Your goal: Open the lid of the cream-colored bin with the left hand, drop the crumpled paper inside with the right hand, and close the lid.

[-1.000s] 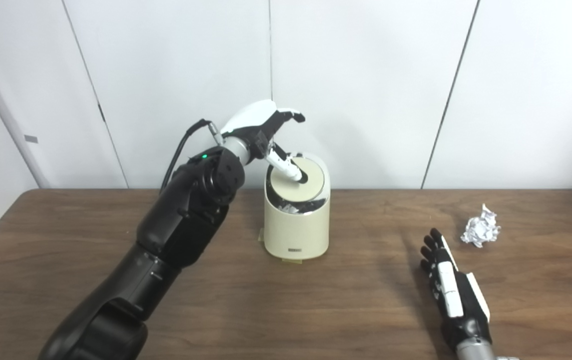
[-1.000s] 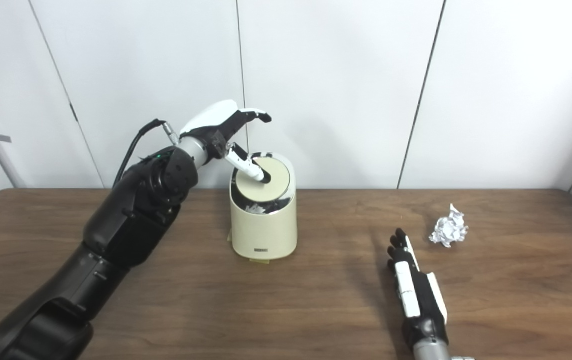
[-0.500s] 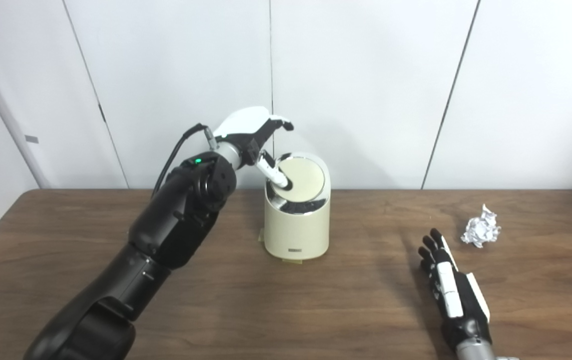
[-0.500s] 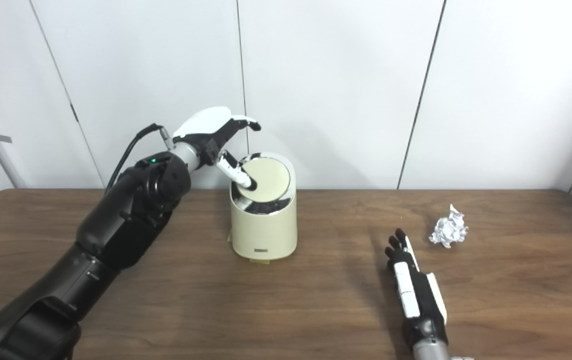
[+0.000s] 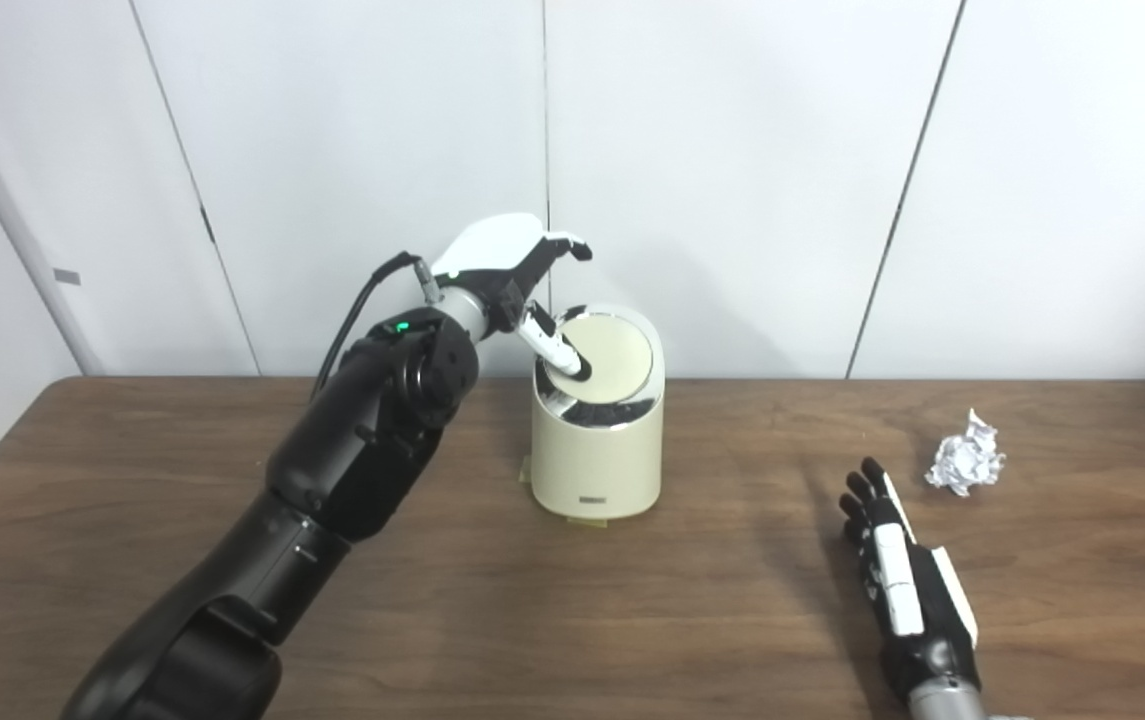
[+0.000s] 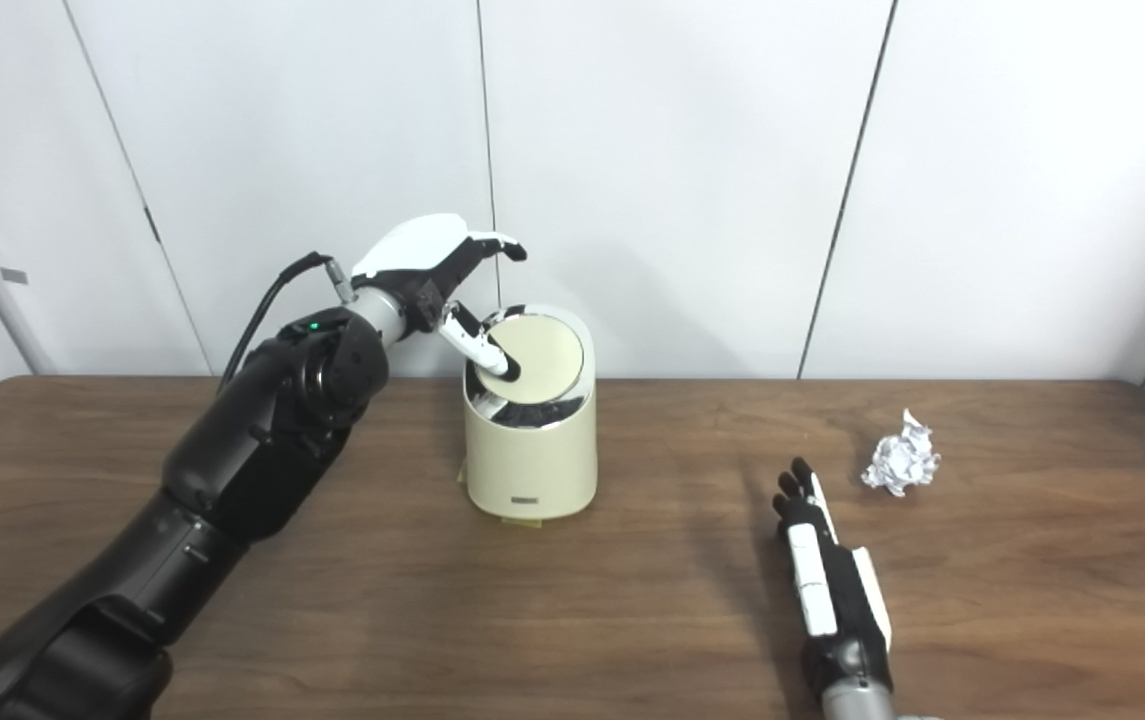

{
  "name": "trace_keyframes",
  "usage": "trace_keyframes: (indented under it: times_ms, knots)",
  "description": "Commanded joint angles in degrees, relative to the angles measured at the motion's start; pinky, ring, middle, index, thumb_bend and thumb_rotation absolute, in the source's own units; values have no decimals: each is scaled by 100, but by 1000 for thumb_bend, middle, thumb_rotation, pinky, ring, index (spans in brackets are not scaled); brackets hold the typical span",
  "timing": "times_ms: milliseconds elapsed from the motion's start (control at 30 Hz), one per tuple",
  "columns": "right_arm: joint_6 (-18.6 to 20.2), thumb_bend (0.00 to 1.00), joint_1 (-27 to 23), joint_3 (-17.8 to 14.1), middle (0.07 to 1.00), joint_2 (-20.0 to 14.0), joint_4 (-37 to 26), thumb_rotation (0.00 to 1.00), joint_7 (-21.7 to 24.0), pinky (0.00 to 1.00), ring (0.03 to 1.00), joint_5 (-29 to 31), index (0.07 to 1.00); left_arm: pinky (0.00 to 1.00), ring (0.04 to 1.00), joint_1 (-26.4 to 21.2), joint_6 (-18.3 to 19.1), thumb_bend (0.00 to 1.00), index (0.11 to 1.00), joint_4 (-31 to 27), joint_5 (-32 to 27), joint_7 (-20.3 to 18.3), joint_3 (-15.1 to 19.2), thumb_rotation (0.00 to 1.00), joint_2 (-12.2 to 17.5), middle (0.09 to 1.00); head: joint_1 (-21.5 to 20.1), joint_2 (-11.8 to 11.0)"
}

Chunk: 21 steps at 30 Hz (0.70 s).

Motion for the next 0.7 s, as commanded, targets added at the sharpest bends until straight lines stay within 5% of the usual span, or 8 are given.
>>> trace_keyframes:
  times_ms: [0,667]
  knots:
    - [0,592,-88,20,972,26,-204,992,-26,972,957,-67,1000,826,924,-206,-166,926,901,12,-1,109,33,192,-17,923,-5,3]
    - [58,588,-119,-9,966,55,-306,994,-56,977,967,-12,1000,892,952,-46,-648,952,910,196,826,347,-594,99,173,931,-72,75]
